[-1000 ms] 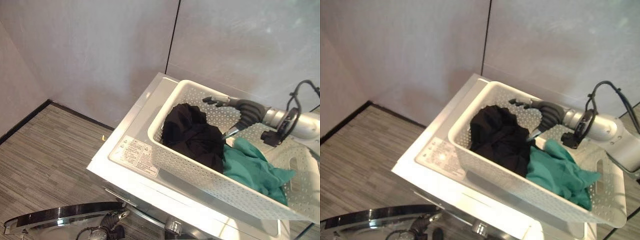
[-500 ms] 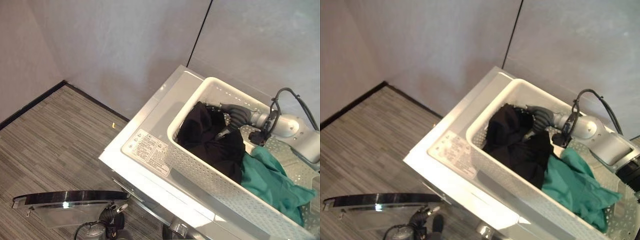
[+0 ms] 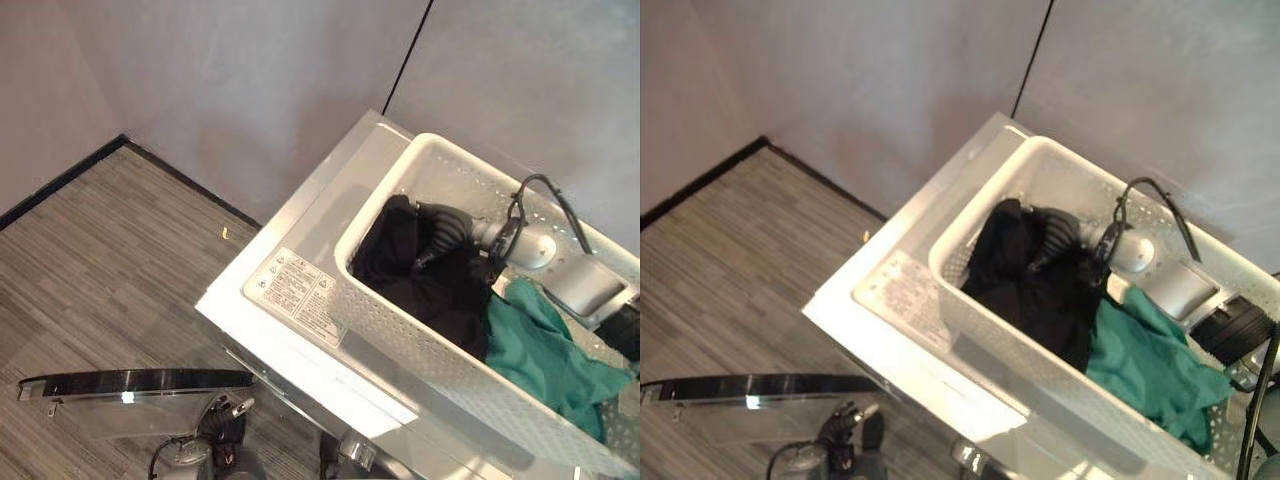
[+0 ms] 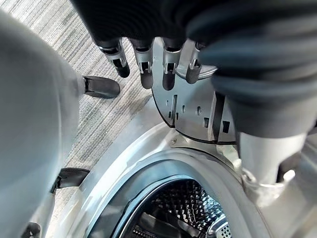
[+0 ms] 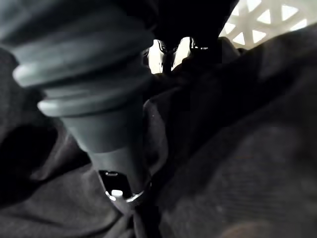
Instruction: Grab the laundry basket,head to the washer,open it,put in the laundry and shut it.
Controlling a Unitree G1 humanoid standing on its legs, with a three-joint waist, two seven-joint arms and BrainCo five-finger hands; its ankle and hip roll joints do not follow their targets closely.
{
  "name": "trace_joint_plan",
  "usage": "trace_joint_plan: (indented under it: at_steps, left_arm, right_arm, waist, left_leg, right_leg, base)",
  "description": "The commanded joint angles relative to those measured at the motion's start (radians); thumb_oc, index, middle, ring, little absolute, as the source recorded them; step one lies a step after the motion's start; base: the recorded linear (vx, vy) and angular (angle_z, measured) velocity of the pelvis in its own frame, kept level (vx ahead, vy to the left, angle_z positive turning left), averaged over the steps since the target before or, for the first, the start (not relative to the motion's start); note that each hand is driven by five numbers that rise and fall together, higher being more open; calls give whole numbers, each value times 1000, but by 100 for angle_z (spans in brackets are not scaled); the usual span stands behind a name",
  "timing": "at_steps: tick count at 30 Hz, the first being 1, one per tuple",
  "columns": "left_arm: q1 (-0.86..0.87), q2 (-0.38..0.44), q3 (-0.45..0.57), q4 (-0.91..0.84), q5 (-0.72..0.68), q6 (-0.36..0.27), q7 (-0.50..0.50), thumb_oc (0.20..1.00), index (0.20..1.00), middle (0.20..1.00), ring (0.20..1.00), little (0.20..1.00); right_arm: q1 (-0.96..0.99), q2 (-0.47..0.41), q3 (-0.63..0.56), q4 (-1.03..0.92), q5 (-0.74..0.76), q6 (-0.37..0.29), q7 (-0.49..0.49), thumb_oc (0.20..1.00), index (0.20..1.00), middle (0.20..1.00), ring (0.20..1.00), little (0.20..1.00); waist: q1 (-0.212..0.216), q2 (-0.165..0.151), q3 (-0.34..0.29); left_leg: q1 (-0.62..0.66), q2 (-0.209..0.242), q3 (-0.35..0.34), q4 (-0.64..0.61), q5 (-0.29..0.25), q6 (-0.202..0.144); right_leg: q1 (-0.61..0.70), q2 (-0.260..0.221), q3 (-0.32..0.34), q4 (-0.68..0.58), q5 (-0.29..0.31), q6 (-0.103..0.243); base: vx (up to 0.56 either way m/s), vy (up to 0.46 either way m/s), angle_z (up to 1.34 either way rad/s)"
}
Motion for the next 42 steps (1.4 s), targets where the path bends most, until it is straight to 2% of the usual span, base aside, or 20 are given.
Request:
trace_joint_plan:
  at_steps: [1, 2, 7, 11, 12, 13, 14, 16, 19, 24, 33, 42]
  left_arm:
    - [-28, 22, -40, 20, -35, -17, 11, 1000, 1000, 1000, 1000, 1000]
    - [-24, 21, -36, 26, -32, -14, 11, 1000, 1000, 1000, 1000, 1000]
    - [-25, 20, -24, 54, -21, -11, 11, 1000, 1000, 1000, 1000, 1000]
    - [-23, 14, -16, 64, -9, -10, 16, 1000, 1000, 1000, 1000, 1000]
    - [-23, 14, -17, 66, -6, -9, 16, 1000, 1000, 1000, 1000, 1000]
    - [-22, 10, -13, 77, 2, -7, 17, 1000, 1000, 1000, 1000, 1000]
    - [-22, 10, -13, 77, 2, -7, 17, 1000, 1000, 1000, 1000, 1000]
    - [-20, 8, -11, 79, 8, -8, 18, 1000, 1000, 1000, 1000, 1000]
    - [-19, 4, -4, 99, 25, -7, 17, 1000, 1000, 1000, 1000, 1000]
    - [-26, -2, 7, 130, 36, -5, 32, 1000, 1000, 1000, 1000, 1000]
    - [-29, -12, -4, 130, 54, 1, 45, 1000, 1000, 1000, 1000, 1000]
    - [-39, -21, -19, 141, 69, 0, 48, 1000, 1000, 1000, 1000, 1000]
  right_arm:
    - [-23, 32, 125, 25, -50, 41, 58, 1000, 1000, 1000, 1000, 1000]
    - [-10, 27, 115, 26, -42, 45, 61, 200, 200, 200, 200, 200]
    - [-5, 11, 64, 23, -26, 32, 29, 200, 200, 200, 200, 200]
    - [24, -7, -45, -3, -3, 11, -25, 200, 200, 200, 200, 200]
    - [36, -16, -77, -6, 2, 5, -39, 200, 200, 200, 200, 200]
    - [63, -46, -179, -19, 34, -15, -82, 200, 200, 200, 200, 200]
    - [64, -47, -179, -19, 33, -15, -82, 200, 200, 200, 200, 200]
    - [82, -70, -255, -24, 54, -34, -114, 200, 200, 200, 200, 200]
    - [103, -104, -415, -35, 69, -64, -198, 200, 200, 200, 200, 200]
    - [105, -67, -579, -72, 61, -101, -314, 200, 200, 200, 200, 200]
    - [77, -27, -637, -92, -4, -107, -392, 200, 200, 200, 200, 200]
    - [64, 6, -619, -77, -24, -101, -398, 200, 200, 200, 200, 200]
  waist:
    - [66, -1, -5]
    - [64, 2, -10]
    - [57, 4, -24]
    - [45, 8, -44]
    - [44, 8, -49]
    - [35, 7, -65]
    - [36, 7, -65]
    - [30, 8, -75]
    - [14, 14, -100]
    - [0, 25, -125]
    - [-11, 38, -141]
    - [-19, 33, -145]
  left_leg:
    - [55, 120, 12, 104, -149, -55]
    - [61, 121, 12, 99, -149, -54]
    - [79, 119, 17, 89, -153, -53]
    - [97, 115, 23, 80, -158, -49]
    - [101, 113, 22, 77, -160, -48]
    - [112, 109, 26, 73, -165, -45]
    - [112, 109, 26, 73, -165, -45]
    - [119, 107, 28, 72, -170, -43]
    - [137, 103, 35, 70, -181, -36]
    - [160, 96, 39, 70, -199, -26]
    - [180, 87, 49, 86, -220, -16]
    - [187, 83, 63, 124, -247, -9]
  right_leg:
    - [-150, -120, -14, 91, 68, 68]
    - [-147, -119, -13, 91, 65, 67]
    - [-141, -118, -9, 94, 61, 69]
    - [-136, -118, -5, 96, 58, 72]
    - [-134, -119, -4, 95, 58, 72]
    - [-132, -120, -3, 98, 57, 75]
    - [-131, -120, -3, 98, 57, 75]
    - [-130, -122, 0, 103, 56, 77]
    - [-127, -126, 7, 111, 55, 79]
    - [-123, -131, 18, 121, 56, 80]
    - [-120, -132, 36, 131, 54, 79]
    - [-118, -135, 51, 137, 56, 82]
  base:
    - [36, 0, 7]
    - [31, 7, 4]
    - [26, 13, 4]
    - [14, 8, 2]
    - [51, 23, 1]
    - [43, 16, -1]
    - [37, 20, 1]
    - [0, 0, 0]
    - [42, 31, -2]
    - [34, 17, -8]
    - [17, 17, -7]
    - [-7, 8, -2]
